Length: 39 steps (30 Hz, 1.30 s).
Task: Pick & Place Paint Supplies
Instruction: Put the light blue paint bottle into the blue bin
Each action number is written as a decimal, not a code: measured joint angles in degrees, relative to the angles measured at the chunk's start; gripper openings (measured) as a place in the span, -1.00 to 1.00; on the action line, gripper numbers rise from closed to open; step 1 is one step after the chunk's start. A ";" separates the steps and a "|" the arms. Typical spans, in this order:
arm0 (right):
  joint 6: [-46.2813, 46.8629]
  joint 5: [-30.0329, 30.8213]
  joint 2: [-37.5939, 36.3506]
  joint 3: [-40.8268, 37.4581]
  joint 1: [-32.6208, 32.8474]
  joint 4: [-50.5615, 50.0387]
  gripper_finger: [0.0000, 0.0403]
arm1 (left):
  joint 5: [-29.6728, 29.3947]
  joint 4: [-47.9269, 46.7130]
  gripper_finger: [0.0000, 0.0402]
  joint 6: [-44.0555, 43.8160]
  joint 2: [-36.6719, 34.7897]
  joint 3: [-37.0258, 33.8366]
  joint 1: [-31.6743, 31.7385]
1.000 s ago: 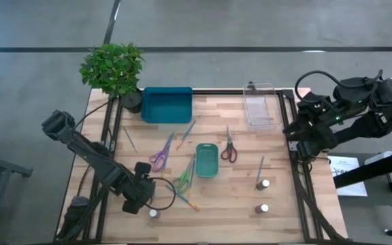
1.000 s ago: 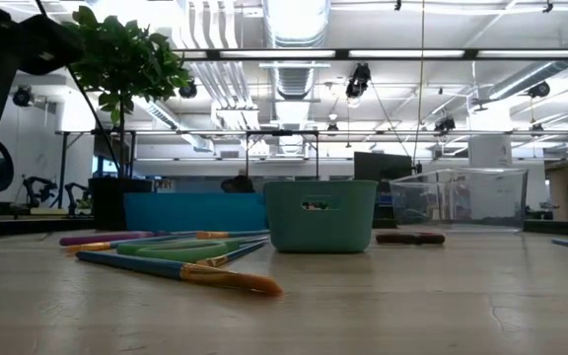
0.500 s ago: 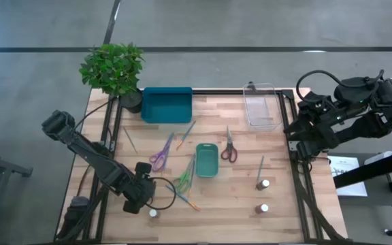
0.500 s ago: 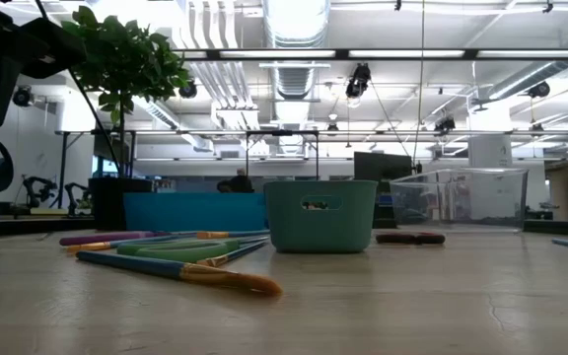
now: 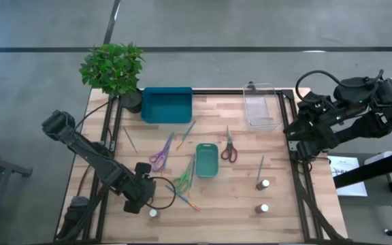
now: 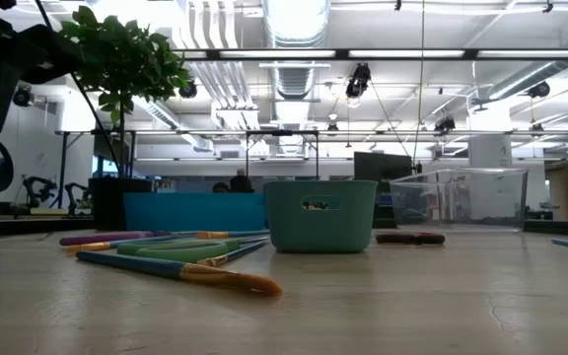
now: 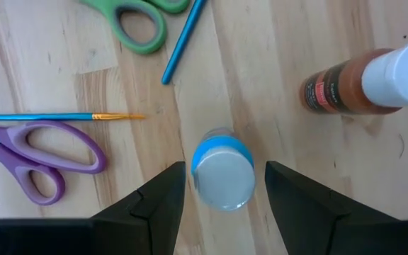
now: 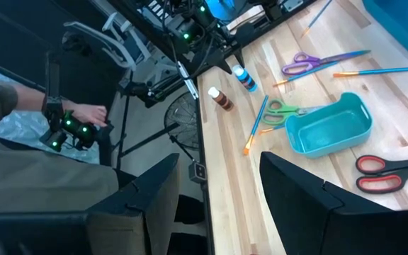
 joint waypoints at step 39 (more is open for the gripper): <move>1.18 0.07 -0.02 0.00 0.00 -0.05 -0.05 | 0.41 1.41 -0.35 -1.51 0.00 -0.87 0.16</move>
